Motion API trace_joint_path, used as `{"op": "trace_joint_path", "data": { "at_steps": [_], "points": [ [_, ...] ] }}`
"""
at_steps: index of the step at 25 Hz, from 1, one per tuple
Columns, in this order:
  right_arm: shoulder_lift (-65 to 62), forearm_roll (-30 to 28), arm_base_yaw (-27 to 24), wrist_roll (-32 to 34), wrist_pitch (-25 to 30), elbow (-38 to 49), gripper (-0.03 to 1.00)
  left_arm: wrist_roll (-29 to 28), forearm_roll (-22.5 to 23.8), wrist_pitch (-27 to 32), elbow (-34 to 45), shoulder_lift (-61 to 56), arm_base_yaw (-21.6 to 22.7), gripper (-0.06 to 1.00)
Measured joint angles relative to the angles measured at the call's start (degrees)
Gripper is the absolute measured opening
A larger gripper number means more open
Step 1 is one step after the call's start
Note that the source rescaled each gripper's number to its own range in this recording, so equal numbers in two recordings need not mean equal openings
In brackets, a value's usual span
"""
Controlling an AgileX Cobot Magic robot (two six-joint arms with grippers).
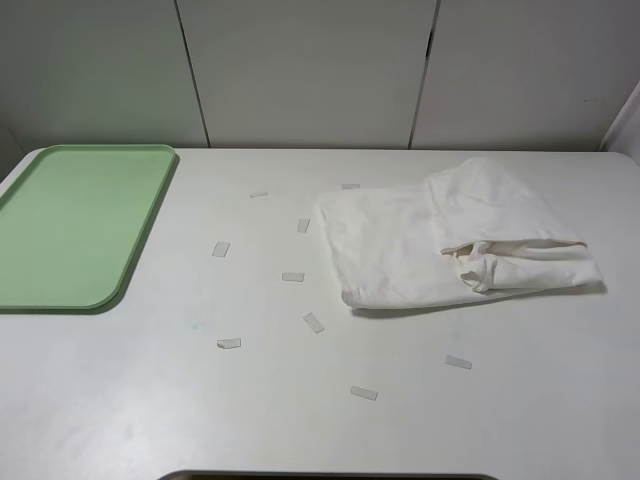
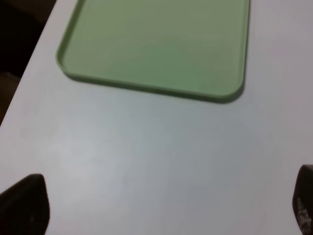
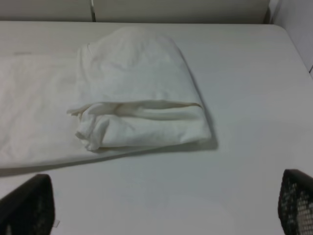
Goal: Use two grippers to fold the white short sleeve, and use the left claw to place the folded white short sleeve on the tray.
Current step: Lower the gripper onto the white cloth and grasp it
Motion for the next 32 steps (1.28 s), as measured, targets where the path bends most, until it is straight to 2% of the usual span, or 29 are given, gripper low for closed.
{"op": "trace_joint_path", "data": {
  "at_steps": [4, 7, 9, 12, 17, 21, 28, 32],
  "points": [
    [0.0, 0.0, 0.0, 0.0, 0.0, 0.0, 1.0, 0.0, 0.0, 0.3, -3.2, 6.8, 0.0, 1.0],
    [0.0, 0.0, 0.0, 0.0, 0.0, 0.0, 1.0, 0.0, 0.0, 0.3, -9.4, 19.5, 0.0, 1.0],
    [0.0, 0.0, 0.0, 0.0, 0.0, 0.0, 1.0, -0.6, 0.0, -1.4, -12.3, 26.2, -0.9, 1.0],
    [0.0, 0.0, 0.0, 0.0, 0.0, 0.0, 1.0, -1.6, -0.1, -3.1, -14.0, 29.7, -1.9, 1.0],
    [0.0, 0.0, 0.0, 0.0, 0.0, 0.0, 1.0, -4.0, -0.2, -11.3, -16.0, 43.1, -8.7, 1.0],
    [0.0, 0.0, 0.0, 0.0, 0.0, 0.0, 1.0, -5.7, -0.2, -16.2, -16.0, 50.5, -12.3, 1.0],
    [0.0, 0.0, 0.0, 0.0, 0.0, 0.0, 1.0, -12.7, -0.2, -31.6, -16.0, 69.6, -24.4, 1.0],
    [0.0, 0.0, 0.0, 0.0, 0.0, 0.0, 1.0, -14.8, -0.3, -35.7, -16.0, 73.7, -27.6, 1.0]
  ]
}}
